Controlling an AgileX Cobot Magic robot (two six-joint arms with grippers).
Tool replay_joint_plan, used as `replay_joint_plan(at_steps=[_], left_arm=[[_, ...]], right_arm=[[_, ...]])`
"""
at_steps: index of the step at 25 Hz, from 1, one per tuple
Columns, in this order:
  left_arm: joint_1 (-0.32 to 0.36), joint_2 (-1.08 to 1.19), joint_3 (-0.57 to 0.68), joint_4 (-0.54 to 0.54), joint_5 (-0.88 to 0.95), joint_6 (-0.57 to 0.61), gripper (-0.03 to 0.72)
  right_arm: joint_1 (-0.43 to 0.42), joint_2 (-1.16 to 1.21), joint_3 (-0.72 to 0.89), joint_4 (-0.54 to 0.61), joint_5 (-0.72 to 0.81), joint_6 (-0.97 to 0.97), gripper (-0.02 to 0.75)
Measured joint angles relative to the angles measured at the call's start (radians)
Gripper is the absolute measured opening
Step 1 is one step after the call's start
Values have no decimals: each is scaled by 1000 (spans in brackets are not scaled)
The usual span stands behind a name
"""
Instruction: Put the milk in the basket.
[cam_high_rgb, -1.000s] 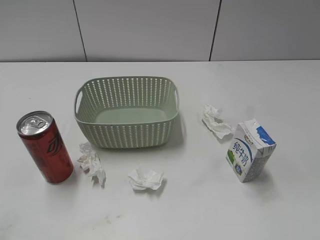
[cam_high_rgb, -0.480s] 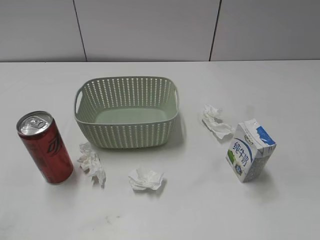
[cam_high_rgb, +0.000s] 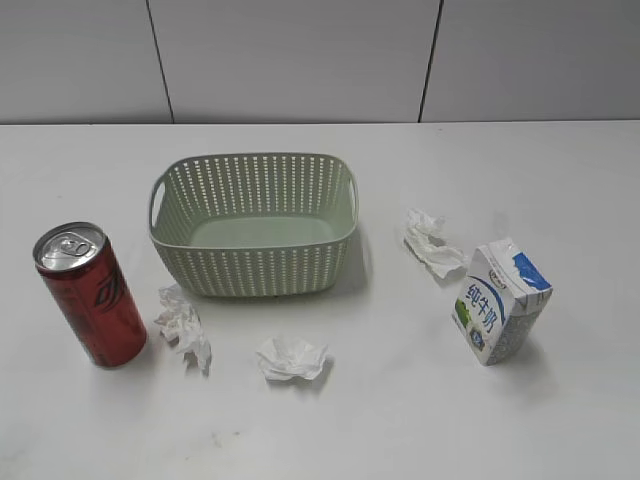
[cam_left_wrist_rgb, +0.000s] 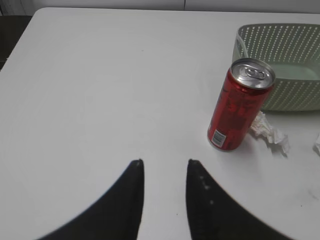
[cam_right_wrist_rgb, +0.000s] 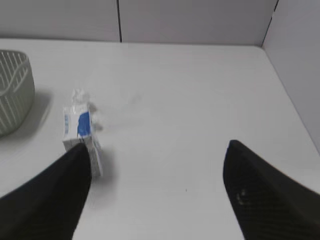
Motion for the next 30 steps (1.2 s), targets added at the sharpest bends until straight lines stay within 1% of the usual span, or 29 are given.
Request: replay_joint_plan(at_steps=[4, 7, 11, 14, 16, 21, 26, 30], left_arm=[[0, 0, 0, 0, 0, 0, 233], [0, 0, 0, 0, 0, 0, 233], [0, 0, 0, 0, 0, 0, 233], [0, 0, 0, 0, 0, 0, 233], [0, 0, 0, 0, 0, 0, 233], [0, 0, 0, 0, 0, 0, 234], [0, 0, 0, 0, 0, 0, 234], [0, 0, 0, 0, 0, 0, 234]], right_arm=[[0, 117, -3, 12, -124, -2, 673], [0, 246, -31, 22, -145, -8, 673], [1, 451, -106, 71, -152, -58, 673], [28, 601, -183, 91, -157, -93, 673], [65, 709, -237, 94, -145, -106, 673], [182, 959, -379, 90, -51, -114, 674], [307, 1189, -481, 50, 4, -72, 674], [347, 1333, -531, 43, 38, -37, 674]])
